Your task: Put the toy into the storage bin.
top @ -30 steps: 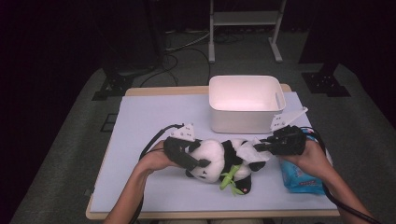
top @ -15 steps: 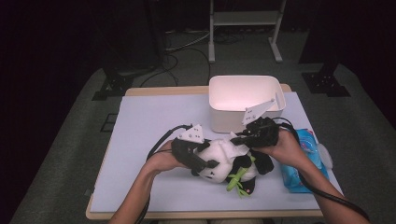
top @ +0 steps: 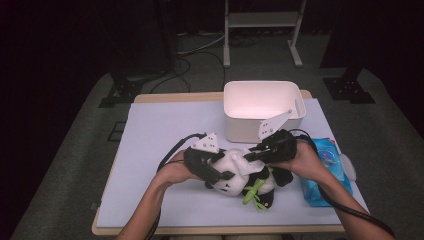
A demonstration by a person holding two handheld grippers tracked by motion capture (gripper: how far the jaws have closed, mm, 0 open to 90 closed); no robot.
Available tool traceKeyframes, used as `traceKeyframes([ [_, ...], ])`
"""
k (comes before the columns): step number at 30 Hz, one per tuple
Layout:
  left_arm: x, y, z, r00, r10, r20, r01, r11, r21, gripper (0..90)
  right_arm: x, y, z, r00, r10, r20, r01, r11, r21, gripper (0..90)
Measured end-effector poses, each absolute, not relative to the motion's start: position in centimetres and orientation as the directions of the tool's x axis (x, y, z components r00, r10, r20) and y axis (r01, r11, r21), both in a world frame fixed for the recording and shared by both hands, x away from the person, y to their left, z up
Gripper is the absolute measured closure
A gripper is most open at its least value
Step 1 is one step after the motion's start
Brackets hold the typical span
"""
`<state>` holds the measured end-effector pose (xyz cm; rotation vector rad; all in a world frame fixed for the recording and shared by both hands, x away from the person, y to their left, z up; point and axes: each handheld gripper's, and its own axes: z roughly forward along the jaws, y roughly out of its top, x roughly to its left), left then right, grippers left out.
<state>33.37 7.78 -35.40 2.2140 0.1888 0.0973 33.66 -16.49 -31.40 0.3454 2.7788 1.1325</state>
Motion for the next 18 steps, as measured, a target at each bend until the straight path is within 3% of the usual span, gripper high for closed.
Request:
traceKeyframes([
  [7, 33.5, 8.2, -35.7, 0.984, 0.176, -0.012, 0.115, -0.594, 0.796, 25.2, 33.8, -16.4, -31.9, -0.961, 0.272, -0.047, 0.176, 0.733, 0.658, 82.3],
  [18, 33.7, 9.9, -37.1, 0.978, 0.205, -0.049, 0.165, -0.598, 0.784, 25.1, 33.5, -20.3, -31.9, -0.934, 0.356, -0.028, 0.242, 0.688, 0.684, 82.3],
])
